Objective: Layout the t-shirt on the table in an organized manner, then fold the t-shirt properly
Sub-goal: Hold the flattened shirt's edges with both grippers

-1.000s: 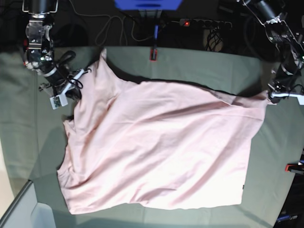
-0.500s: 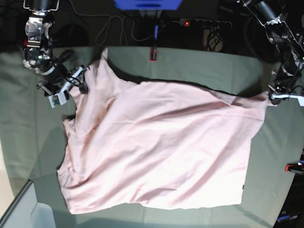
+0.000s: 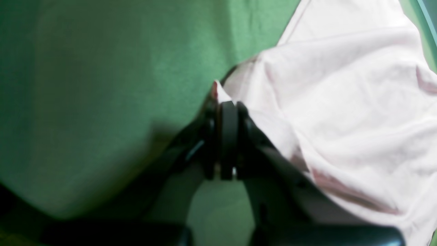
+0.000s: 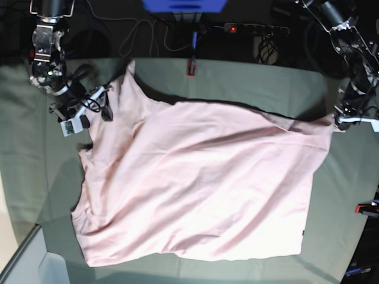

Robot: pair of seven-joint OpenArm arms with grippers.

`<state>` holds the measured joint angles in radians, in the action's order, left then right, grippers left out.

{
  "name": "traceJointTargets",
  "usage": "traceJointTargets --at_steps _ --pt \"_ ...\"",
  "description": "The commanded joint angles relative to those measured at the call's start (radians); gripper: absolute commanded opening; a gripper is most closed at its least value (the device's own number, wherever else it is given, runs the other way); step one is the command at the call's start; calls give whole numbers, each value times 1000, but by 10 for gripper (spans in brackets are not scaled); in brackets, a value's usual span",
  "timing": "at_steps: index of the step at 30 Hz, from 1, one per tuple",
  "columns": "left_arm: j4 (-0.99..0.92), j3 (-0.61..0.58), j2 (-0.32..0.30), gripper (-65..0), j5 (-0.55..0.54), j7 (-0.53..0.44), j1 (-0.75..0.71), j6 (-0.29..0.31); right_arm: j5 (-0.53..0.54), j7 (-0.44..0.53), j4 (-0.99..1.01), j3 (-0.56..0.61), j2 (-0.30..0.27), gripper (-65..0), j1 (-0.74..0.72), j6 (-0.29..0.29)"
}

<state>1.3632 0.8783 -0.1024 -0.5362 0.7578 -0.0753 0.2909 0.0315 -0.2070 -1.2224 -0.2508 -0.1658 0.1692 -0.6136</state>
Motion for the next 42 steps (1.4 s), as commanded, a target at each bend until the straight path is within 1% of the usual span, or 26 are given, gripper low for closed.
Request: traceJointTargets --at_steps 1,3,4,7,8,9,12,17,20,23,27,33,34,37,40,42 --pt "20 2 -15 -648 -17 -16 6 6 -26 -56 8 -2 -7 -296 5 -6" --pt "20 2 -15 -648 -17 -16 4 6 -26 -58 8 -2 -5 -373 10 -6" --pt "20 2 -15 -648 -17 -16 4 6 -26 -58 10 -3 -5 -425 10 -6" --pt "20 2 -13 -648 -17 -16 4 6 -26 -58 6 -5 -5 -628 14 -6" --pt "22 2 -13 -648 -17 -16 4 6 -26 -58 6 -6 -8 -650 14 -6" --pt "22 2 -13 -648 -17 -16 4 6 -26 -58 8 -14 -11 -650 20 -6" --pt "22 2 -10 -648 -19 -16 4 6 -26 -52 -30 -91 -5 -650 60 -6" --pt "22 2 -9 -648 -19 -16 4 6 -26 -52 -210 -164 24 -650 155 -7" --pt "23 2 -9 -648 -20 -14 4 6 -26 -53 -300 -170 27 -650 220 -7" --pt "23 -3 -7 -648 -20 -11 2 6 -26 -50 -369 -181 59 -650 270 -7" --pt "23 -3 7 -648 -20 -11 2 6 -26 -50 -428 -233 102 -650 309 -7" --pt "23 -5 14 -648 -20 -13 -16 8 -26 -49 -494 -299 144 -650 353 -9" --pt "22 -5 20 -648 -20 -14 -19 8 -26 -49 -503 -307 151 -650 362 -12" --pt "22 -6 34 -648 -20 -7 -19 8 -26 -49 -515 -319 165 -650 373 -85" --pt "14 -6 34 -648 -20 -5 -22 8 -26 -49 -514 -359 191 -650 379 -85" --pt "12 -6 34 -648 -19 -5 -22 8 -28 -49 -501 -365 193 -650 381 -85"
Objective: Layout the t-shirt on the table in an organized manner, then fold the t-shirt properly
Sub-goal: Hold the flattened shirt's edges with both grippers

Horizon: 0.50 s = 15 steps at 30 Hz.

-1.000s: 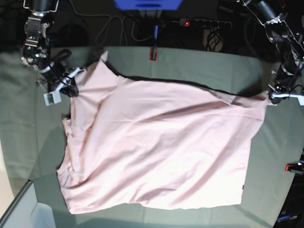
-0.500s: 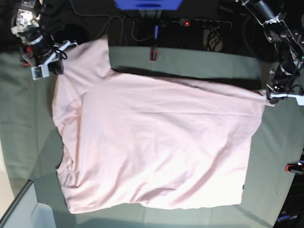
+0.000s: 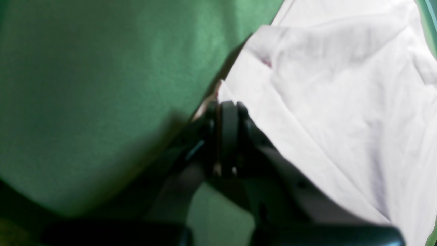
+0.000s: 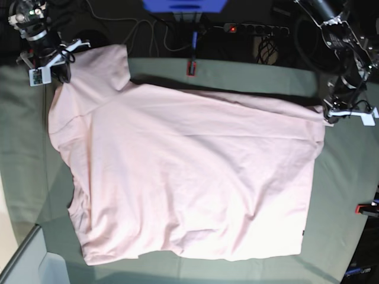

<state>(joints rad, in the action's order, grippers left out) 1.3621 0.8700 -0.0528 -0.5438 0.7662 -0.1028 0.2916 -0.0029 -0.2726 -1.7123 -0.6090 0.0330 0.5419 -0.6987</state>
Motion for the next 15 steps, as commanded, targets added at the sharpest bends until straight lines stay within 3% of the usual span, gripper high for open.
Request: traceJointTargets --at_steps 1,15 --pt "13 2 -15 -648 -8 -14 1 7 7 17 -5 -7 -6 -650 10 1" --pt "99 -50 -6 -625 -14 -12 -127 2 7 17 1 -2 -6 -650 10 1"
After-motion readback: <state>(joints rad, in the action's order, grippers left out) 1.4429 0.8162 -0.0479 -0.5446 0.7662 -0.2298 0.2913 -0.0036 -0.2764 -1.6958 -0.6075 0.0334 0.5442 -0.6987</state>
